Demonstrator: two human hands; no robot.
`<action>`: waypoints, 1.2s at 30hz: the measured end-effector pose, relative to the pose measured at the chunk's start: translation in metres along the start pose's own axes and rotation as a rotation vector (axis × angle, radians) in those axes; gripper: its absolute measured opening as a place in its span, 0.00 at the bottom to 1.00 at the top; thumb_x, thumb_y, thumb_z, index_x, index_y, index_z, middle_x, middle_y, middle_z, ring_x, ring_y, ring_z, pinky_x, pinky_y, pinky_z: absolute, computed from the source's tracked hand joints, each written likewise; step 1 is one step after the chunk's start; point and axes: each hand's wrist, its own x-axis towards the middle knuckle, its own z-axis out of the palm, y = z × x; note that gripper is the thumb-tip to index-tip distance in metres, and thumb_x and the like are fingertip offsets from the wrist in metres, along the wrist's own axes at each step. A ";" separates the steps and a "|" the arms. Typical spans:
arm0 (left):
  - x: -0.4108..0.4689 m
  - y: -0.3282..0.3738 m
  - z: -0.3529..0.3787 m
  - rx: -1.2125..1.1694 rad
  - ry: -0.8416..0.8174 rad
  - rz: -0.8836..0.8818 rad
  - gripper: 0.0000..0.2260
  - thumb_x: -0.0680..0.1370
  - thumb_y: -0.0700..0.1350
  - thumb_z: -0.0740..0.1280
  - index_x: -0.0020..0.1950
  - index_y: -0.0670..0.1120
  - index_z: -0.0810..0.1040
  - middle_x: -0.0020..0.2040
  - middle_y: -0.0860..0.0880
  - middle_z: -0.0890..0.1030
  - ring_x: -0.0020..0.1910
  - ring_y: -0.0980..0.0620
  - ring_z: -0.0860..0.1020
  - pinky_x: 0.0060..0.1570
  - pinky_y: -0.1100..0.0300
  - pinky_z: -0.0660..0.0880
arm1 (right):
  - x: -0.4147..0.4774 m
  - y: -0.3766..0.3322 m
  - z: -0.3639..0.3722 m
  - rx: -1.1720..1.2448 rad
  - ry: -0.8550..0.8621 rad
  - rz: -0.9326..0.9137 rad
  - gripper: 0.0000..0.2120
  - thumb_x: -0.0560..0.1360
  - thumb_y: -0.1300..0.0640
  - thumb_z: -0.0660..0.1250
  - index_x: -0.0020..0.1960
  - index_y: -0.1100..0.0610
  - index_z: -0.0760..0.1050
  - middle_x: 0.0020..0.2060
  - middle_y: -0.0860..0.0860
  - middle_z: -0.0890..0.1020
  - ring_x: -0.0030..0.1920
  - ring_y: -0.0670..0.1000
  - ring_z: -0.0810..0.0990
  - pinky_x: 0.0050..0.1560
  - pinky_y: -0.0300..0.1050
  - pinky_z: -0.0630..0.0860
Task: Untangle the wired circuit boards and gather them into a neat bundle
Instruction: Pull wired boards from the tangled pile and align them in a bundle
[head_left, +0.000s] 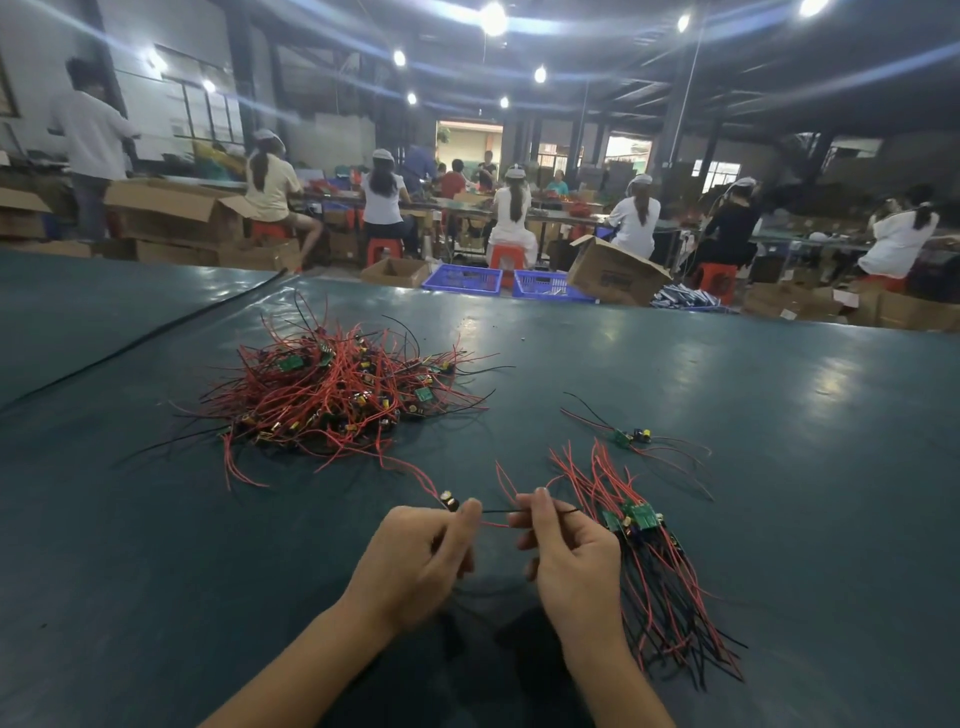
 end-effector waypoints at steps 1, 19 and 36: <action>0.002 0.001 0.001 -0.084 -0.077 -0.188 0.34 0.76 0.70 0.50 0.29 0.46 0.80 0.28 0.50 0.81 0.25 0.55 0.77 0.26 0.63 0.71 | 0.000 -0.001 0.000 0.029 0.018 0.006 0.12 0.79 0.56 0.65 0.41 0.58 0.83 0.34 0.53 0.85 0.30 0.44 0.78 0.26 0.36 0.73; 0.010 0.011 0.005 -1.053 0.040 -0.550 0.13 0.70 0.44 0.69 0.53 0.44 0.77 0.54 0.43 0.84 0.50 0.48 0.83 0.42 0.59 0.80 | -0.014 -0.014 0.009 0.087 -0.065 0.102 0.07 0.65 0.48 0.74 0.40 0.49 0.86 0.29 0.50 0.82 0.26 0.43 0.74 0.24 0.34 0.70; 0.001 0.012 0.012 -0.721 -0.127 -0.452 0.20 0.70 0.64 0.71 0.36 0.46 0.82 0.31 0.45 0.77 0.30 0.51 0.74 0.32 0.63 0.72 | -0.016 -0.020 0.015 0.148 -0.146 0.109 0.06 0.69 0.53 0.70 0.41 0.49 0.87 0.38 0.54 0.86 0.40 0.55 0.84 0.43 0.44 0.80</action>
